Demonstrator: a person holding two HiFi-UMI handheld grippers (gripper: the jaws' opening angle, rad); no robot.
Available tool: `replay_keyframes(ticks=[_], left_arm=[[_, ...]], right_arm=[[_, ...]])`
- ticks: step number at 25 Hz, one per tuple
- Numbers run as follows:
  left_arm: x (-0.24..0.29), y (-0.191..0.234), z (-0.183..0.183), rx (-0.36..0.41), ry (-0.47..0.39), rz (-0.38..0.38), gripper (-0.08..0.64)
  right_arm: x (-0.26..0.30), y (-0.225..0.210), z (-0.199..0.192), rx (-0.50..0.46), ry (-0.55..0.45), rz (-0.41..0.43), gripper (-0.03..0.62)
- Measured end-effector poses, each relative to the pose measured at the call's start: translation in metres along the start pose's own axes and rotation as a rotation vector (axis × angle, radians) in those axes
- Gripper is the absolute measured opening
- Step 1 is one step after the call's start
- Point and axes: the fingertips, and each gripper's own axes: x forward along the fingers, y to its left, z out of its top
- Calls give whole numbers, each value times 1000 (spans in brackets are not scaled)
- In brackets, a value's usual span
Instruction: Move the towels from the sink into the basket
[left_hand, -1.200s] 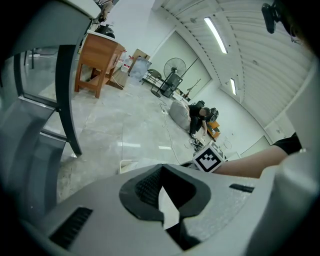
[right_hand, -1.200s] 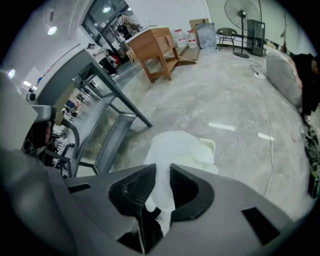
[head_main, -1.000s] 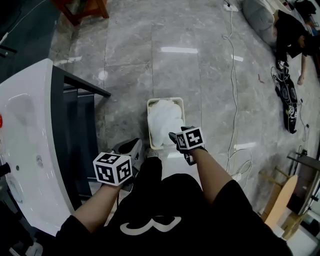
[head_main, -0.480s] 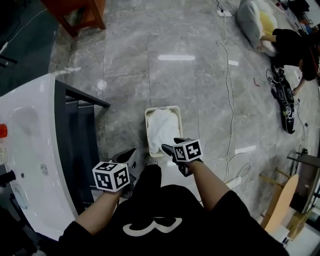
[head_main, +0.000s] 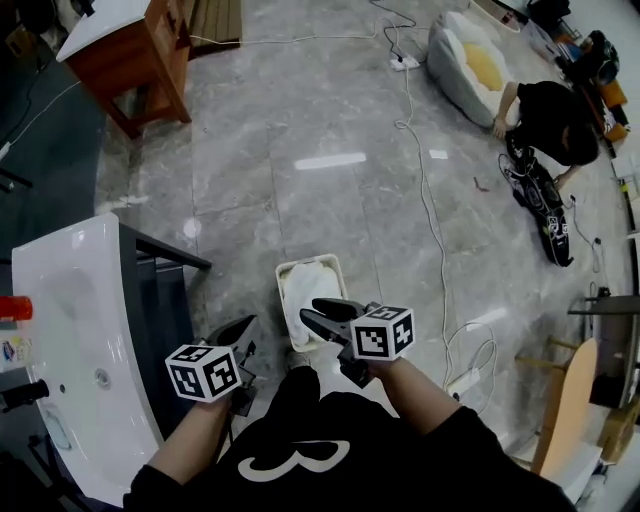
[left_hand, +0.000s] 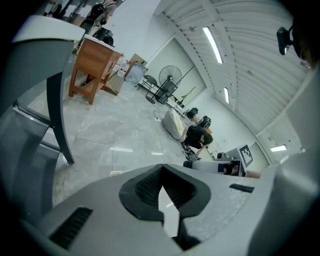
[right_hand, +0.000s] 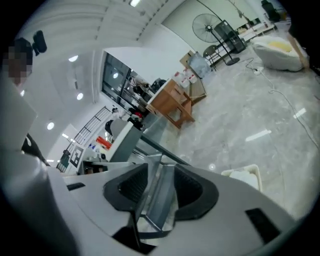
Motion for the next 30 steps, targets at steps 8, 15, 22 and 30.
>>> replay_keyframes(ticks=[8, 15, 22, 30], left_arm=[[-49, -72, 45, 56, -101, -146, 5], [-107, -167, 88, 212, -221, -258, 5], [-142, -237, 95, 385, -287, -303, 5], [-148, -274, 95, 427, -341, -286, 6]], right_arm=[[-45, 95, 65, -164, -94, 184, 3], [-116, 177, 92, -331, -197, 270, 3], [-179, 219, 105, -474, -326, 267, 3], [-226, 234, 121, -563, -419, 283, 3]])
